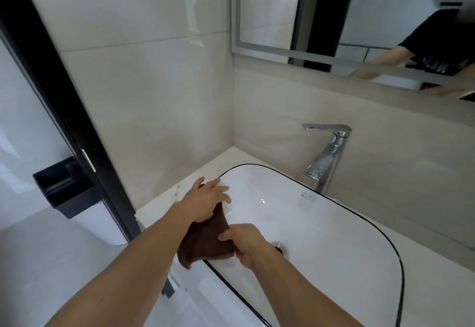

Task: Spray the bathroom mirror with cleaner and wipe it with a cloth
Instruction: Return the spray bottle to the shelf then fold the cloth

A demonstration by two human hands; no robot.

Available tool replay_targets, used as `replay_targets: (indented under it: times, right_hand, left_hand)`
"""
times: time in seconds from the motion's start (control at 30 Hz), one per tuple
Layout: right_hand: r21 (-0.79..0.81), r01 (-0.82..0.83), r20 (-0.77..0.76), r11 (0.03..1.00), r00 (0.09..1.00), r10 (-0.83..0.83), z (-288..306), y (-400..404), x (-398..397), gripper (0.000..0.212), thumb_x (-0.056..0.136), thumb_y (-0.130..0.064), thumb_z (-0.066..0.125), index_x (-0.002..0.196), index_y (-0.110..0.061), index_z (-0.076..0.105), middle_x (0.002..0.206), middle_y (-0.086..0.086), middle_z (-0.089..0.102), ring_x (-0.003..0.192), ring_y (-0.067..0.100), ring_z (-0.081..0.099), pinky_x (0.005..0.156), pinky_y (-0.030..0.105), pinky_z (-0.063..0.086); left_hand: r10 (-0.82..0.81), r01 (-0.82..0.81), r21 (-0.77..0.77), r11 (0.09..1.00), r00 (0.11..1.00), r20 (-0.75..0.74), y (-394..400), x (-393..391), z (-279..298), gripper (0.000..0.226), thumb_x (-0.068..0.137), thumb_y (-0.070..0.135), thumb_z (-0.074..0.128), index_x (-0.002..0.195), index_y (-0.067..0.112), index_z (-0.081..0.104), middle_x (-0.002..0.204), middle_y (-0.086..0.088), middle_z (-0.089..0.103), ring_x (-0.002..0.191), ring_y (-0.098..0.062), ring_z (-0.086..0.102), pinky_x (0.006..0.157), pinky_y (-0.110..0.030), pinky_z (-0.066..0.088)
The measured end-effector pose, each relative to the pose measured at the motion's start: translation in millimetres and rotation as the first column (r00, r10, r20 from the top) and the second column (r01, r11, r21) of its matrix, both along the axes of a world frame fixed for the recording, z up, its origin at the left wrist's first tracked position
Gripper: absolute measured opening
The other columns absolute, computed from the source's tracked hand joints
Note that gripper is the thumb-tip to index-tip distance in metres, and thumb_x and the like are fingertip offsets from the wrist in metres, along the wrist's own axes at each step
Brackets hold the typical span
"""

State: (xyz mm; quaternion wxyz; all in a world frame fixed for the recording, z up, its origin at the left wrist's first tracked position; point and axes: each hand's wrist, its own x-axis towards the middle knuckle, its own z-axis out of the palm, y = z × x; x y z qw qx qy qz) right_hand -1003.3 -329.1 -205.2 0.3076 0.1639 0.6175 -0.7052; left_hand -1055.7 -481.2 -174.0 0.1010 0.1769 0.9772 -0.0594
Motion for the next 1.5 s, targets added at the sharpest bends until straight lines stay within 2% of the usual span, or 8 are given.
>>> replay_targets:
  times: [0.1,0.27,0.47,0.67,0.9,1.0,1.2,1.5]
  right_hand:
    - [0.078,0.002,-0.132,0.997,0.991,0.008,13,8,5,0.02,0.078,0.013,0.066,0.079,-0.006,0.072,0.078,0.01,0.071,0.07,0.02,0.067,0.057,0.024,0.055]
    - [0.218,0.048,-0.301,0.975,0.953,0.021,37,14,12,0.018,0.083,0.003,0.067,0.082,-0.013,0.076,0.087,0.01,0.073,0.085,0.026,0.07,0.08,0.037,0.062]
    - [0.577,0.158,-0.613,0.801,0.732,0.297,90,-8,30,0.018,0.09,-0.009,0.064,0.102,-0.013,0.077,0.094,0.0,0.074,0.086,0.014,0.064,0.068,0.011,0.042]
    - [0.729,0.328,-0.678,0.6,0.463,0.571,150,-37,31,0.017,0.09,-0.01,0.059,0.099,-0.008,0.074,0.102,0.012,0.066,0.096,0.03,0.062,0.077,0.031,0.043]
    - [0.646,0.563,-0.742,0.515,0.304,0.598,202,-65,47,0.014,0.096,-0.016,0.055,0.106,-0.013,0.064,0.104,0.008,0.062,0.105,0.031,0.052,0.075,0.037,0.044]
    - [0.625,0.545,-0.766,0.559,0.29,0.573,213,-83,62,0.013,0.098,-0.016,0.051,0.108,-0.013,0.059,0.097,0.01,0.066,0.099,0.034,0.054,0.071,0.038,0.045]
    - [0.58,0.349,-0.814,0.736,0.293,0.502,198,-122,89,0.008,0.092,-0.007,0.055,0.092,-0.015,0.057,0.075,0.008,0.067,0.068,0.033,0.064,0.071,0.043,0.056]
    - [0.578,0.27,-0.814,0.77,0.264,0.518,153,-161,123,0.012,0.091,-0.011,0.063,0.101,-0.013,0.069,0.092,0.004,0.072,0.083,0.021,0.062,0.074,0.027,0.045]
  left_hand:
    - [-0.069,0.067,-0.055,0.996,0.997,-0.036,-6,-2,6,0.051,0.085,0.001,0.046,0.125,0.03,0.057,0.152,0.015,0.04,0.151,-0.015,0.019,0.123,-0.045,0.002]
    - [-0.145,0.167,0.039,0.985,0.932,-0.331,-33,-5,40,0.032,0.054,0.013,0.061,0.081,0.028,0.056,0.105,0.012,0.063,0.105,-0.021,0.056,0.098,-0.036,0.036]
    - [0.133,-0.025,0.271,0.962,0.912,-0.389,-81,40,92,0.023,0.075,0.009,0.064,0.093,0.022,0.057,0.081,0.009,0.052,0.079,-0.017,0.046,0.07,-0.029,0.031]
    - [0.351,-0.129,0.446,0.886,0.813,-0.463,-117,91,132,0.02,0.086,0.017,0.064,0.103,0.025,0.056,0.085,0.0,0.047,0.077,-0.025,0.047,0.07,-0.032,0.031]
    - [0.457,-0.141,0.496,0.857,0.653,-0.604,-146,143,176,0.021,0.094,0.027,0.065,0.112,0.017,0.06,0.091,-0.011,0.06,0.082,-0.035,0.06,0.072,-0.039,0.047]
    - [0.509,-0.087,0.605,0.792,0.642,-0.573,-161,163,183,0.014,0.093,0.02,0.067,0.105,0.013,0.063,0.087,-0.01,0.067,0.079,-0.032,0.063,0.072,-0.048,0.055]
    - [0.634,-0.148,0.733,0.664,0.632,-0.446,-199,205,174,0.013,0.09,0.008,0.068,0.092,0.02,0.062,0.08,-0.002,0.066,0.071,-0.025,0.066,0.073,-0.044,0.057]
    - [0.729,-0.248,0.755,0.607,0.551,-0.405,-235,257,133,0.016,0.084,0.003,0.069,0.096,0.014,0.072,0.089,-0.005,0.073,0.083,-0.024,0.063,0.076,-0.032,0.049]
